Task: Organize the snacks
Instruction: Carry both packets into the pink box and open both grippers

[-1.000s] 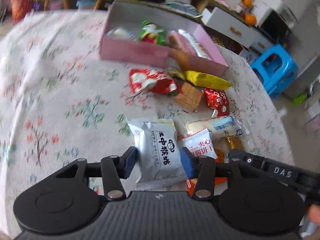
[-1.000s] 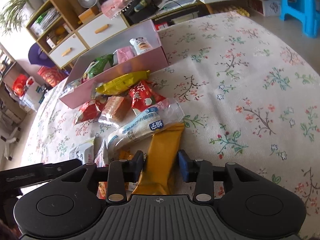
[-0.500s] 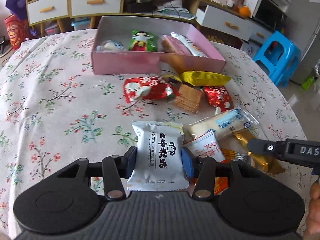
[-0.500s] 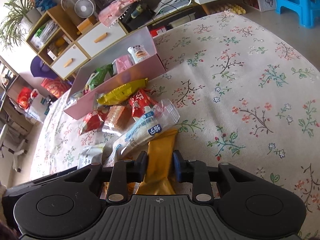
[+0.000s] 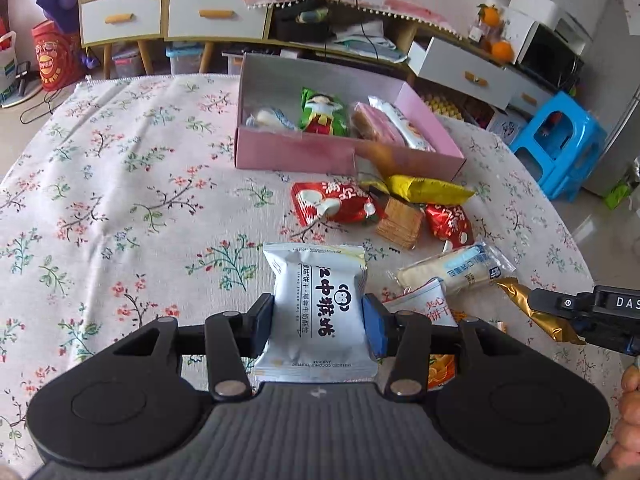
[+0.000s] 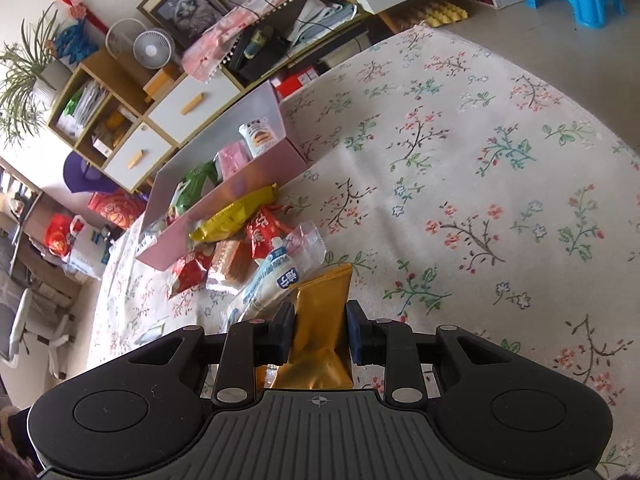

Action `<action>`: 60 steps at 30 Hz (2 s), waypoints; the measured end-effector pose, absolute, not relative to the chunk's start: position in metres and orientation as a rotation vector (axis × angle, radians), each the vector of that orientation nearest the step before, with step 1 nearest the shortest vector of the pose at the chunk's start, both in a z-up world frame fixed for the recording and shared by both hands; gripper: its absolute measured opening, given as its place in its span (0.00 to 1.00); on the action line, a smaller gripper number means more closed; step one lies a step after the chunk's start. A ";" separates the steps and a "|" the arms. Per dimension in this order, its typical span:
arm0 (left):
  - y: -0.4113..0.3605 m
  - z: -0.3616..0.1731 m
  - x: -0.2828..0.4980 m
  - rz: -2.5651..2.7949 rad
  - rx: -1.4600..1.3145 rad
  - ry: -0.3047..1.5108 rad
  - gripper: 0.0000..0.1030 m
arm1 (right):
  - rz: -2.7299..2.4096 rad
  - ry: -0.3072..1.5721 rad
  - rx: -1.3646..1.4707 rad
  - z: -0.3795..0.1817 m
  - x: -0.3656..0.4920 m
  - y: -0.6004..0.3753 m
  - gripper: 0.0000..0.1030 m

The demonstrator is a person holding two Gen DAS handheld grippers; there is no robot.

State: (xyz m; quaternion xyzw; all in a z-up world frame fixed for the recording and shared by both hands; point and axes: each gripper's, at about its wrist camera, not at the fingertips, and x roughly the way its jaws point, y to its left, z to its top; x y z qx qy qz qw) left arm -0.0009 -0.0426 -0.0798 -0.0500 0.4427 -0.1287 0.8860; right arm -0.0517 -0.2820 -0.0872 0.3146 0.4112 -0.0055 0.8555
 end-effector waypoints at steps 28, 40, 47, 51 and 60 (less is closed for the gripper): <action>-0.046 -0.039 0.076 -0.246 -0.100 0.779 0.43 | 0.076 0.737 0.667 -0.051 0.022 -0.287 0.26; -0.052 -0.067 0.168 -0.194 -0.175 0.800 0.43 | 0.220 0.829 0.707 -0.057 0.149 -0.238 0.26; -0.052 -0.075 0.173 -0.188 -0.155 0.846 0.53 | 0.158 0.898 0.649 -0.077 0.175 -0.213 0.30; -0.046 -0.065 0.158 -0.194 -0.139 0.818 0.57 | 0.147 0.845 0.615 -0.069 0.160 -0.216 0.38; -0.027 -0.045 0.118 -0.205 -0.185 0.801 0.58 | 0.136 0.802 0.675 -0.053 0.121 -0.244 0.38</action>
